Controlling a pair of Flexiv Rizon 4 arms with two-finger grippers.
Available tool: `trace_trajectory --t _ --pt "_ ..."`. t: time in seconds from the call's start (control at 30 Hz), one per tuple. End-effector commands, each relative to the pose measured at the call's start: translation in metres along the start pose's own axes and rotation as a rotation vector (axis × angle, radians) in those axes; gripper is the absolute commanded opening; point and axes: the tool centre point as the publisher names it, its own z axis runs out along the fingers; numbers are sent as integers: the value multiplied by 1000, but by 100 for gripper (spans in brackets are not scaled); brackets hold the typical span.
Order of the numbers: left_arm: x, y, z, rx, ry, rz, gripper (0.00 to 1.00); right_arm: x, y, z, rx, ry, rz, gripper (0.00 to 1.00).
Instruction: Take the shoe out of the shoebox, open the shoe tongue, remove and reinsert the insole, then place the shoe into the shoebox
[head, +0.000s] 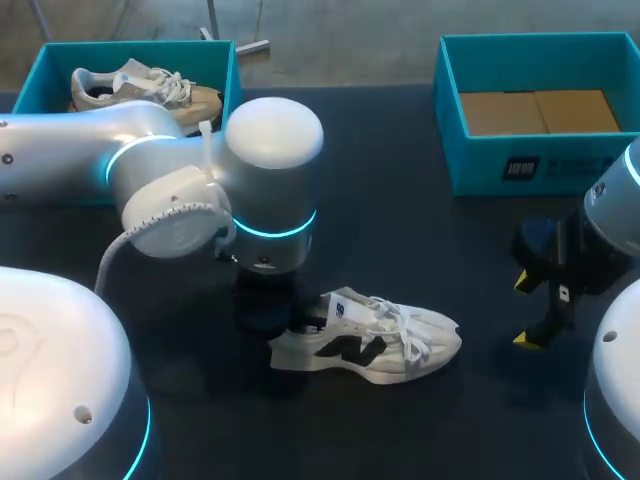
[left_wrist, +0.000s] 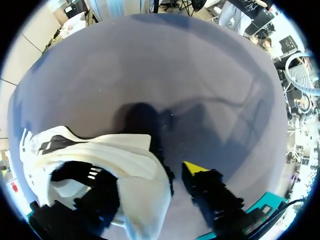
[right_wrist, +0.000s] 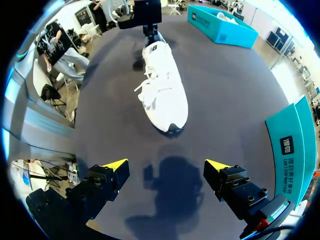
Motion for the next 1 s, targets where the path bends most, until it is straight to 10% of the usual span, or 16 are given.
trace_trajectory --t 0.03,0.33,0.63,1.0 --pt "11 -7 -15 -15 -42 14 100 1 -1 1 -2 -3 -1 100" --pt "24 -20 -67 -18 -171 31 100 1 -1 1 -2 -3 -1 100" --pt "53 -33 -115 144 -333 -122 100 1 -1 1 -2 -3 -1 100" --pt "56 -35 -118 164 -349 -124 100 1 -1 1 -2 -3 -1 100"
